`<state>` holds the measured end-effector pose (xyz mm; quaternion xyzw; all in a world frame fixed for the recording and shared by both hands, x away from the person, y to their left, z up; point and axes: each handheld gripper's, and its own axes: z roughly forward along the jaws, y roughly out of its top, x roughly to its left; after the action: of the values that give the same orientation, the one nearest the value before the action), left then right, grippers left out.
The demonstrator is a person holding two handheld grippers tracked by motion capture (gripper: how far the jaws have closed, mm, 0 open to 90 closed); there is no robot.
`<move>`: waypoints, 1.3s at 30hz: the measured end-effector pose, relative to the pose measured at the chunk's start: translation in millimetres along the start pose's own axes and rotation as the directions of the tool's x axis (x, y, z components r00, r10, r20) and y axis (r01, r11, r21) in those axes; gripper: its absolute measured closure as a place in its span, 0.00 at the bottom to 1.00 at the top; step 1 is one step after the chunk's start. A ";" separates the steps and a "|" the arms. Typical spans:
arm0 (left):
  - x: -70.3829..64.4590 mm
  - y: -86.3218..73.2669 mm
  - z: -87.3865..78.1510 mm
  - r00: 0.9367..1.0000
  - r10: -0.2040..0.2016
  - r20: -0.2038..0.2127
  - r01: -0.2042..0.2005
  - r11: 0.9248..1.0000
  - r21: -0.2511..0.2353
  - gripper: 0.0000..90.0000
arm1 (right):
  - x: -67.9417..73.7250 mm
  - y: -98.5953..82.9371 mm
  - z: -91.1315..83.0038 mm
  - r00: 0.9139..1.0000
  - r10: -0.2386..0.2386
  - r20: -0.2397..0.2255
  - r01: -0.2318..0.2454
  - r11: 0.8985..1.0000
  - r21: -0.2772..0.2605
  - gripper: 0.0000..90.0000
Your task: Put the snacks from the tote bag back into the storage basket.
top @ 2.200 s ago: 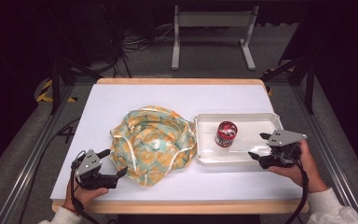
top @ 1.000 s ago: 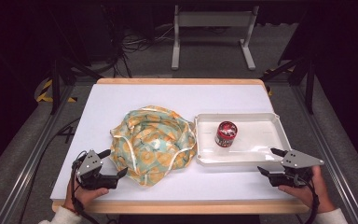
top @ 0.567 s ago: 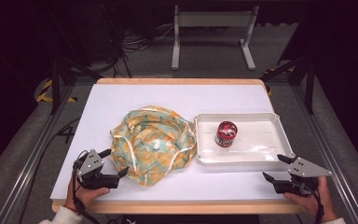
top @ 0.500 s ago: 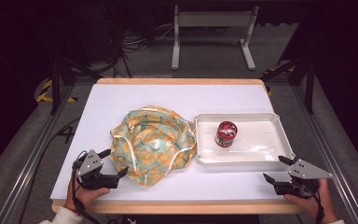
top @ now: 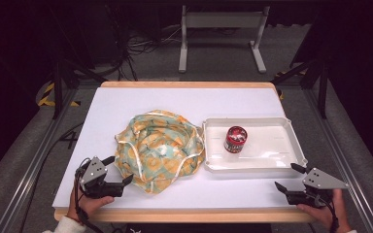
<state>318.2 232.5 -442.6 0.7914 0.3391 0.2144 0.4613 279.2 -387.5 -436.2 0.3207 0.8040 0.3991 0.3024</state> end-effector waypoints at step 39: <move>2.1 5.5 7.9 1.000 0.018 0.020 -0.018 1.000 -0.007 0.10 | 2.3 -1.4 -4.5 0.999 -0.010 0.033 0.010 1.000 0.007 0.18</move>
<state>326.7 227.6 -441.5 0.7950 0.3265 0.2119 0.4652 274.0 -388.5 -435.7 0.3243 0.8019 0.3894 0.3164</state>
